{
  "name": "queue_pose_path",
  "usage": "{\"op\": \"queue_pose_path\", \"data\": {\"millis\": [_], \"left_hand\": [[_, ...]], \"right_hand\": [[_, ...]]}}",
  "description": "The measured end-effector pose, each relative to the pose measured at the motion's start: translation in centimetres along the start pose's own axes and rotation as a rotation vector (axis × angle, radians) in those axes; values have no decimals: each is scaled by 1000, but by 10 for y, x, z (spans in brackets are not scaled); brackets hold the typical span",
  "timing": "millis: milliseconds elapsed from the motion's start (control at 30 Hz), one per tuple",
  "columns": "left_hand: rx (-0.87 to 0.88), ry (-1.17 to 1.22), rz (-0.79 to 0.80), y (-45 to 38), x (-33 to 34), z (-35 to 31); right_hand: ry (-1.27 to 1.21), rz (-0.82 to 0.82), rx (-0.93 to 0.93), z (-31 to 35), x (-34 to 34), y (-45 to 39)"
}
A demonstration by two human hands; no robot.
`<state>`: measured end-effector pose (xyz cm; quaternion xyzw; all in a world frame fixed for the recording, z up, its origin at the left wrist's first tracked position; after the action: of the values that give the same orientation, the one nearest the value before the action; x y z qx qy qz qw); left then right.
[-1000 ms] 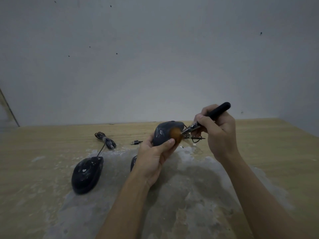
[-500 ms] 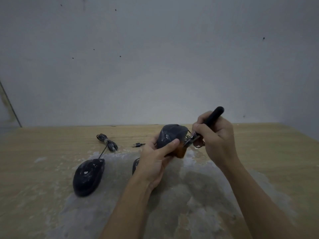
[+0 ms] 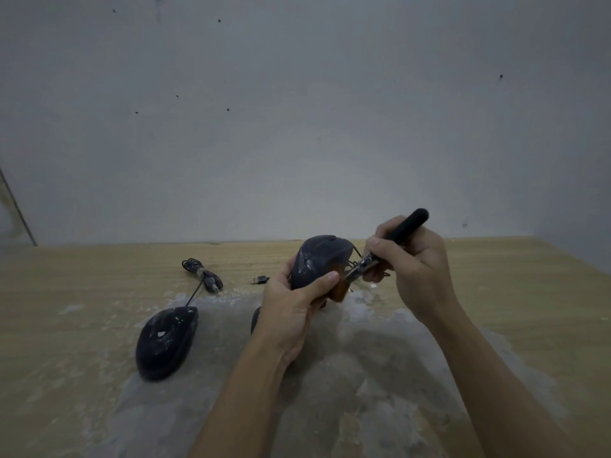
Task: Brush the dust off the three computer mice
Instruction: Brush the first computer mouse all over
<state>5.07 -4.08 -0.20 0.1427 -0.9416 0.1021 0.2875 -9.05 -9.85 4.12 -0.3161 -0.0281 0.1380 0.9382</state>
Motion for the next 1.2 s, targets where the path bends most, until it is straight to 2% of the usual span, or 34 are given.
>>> {"op": "queue_pose_path", "data": {"millis": [100,133,267,367,500,633,733,767,867,900,1000,1133,1200], "left_hand": [[10,-11,-13,-1,-3,0],[16,-30,-17,-2,-4,1],[21,-179,21,-2,-2,4],[22,-241,30,1,0,6],[74,-347,84,3,2,5],[120,-461,115,4,3,4],[152,-502,143,5,4,3],[151,-504,143,5,4,3],[148,-511,138,5,2,1],[153,-520,141,5,1,0],[150,-529,156,5,1,-1],[154,-567,172,5,0,-2],[155,-586,173,4,-1,-3]], "right_hand": [[36,-217,-23,1,-7,-2],[8,-242,-28,2,-9,-3],[-144,-122,24,3,-4,-4],[-72,-223,3,3,-8,-4],[-86,-105,31,5,-14,-6],[-25,-197,-5,7,-19,-5],[-48,-29,16,9,-10,-5],[-31,-40,17,9,-9,-5],[15,-219,-15,9,-16,-5],[4,-224,-17,10,-17,-5],[-16,-105,2,9,-12,-5],[82,-243,-3,9,-13,-7],[82,-249,-29,15,-16,-8]]}}
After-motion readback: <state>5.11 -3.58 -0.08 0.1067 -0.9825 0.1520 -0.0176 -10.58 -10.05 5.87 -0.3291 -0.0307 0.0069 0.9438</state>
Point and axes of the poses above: each hand's wrist, its own y-axis away from the middle knuckle, its own x-axis out of the palm, z = x × y, the point moved 2 cm from there along -y, towards the middle knuckle, and after that the axes turned 5 degrees about y, right-handed, at the moved point
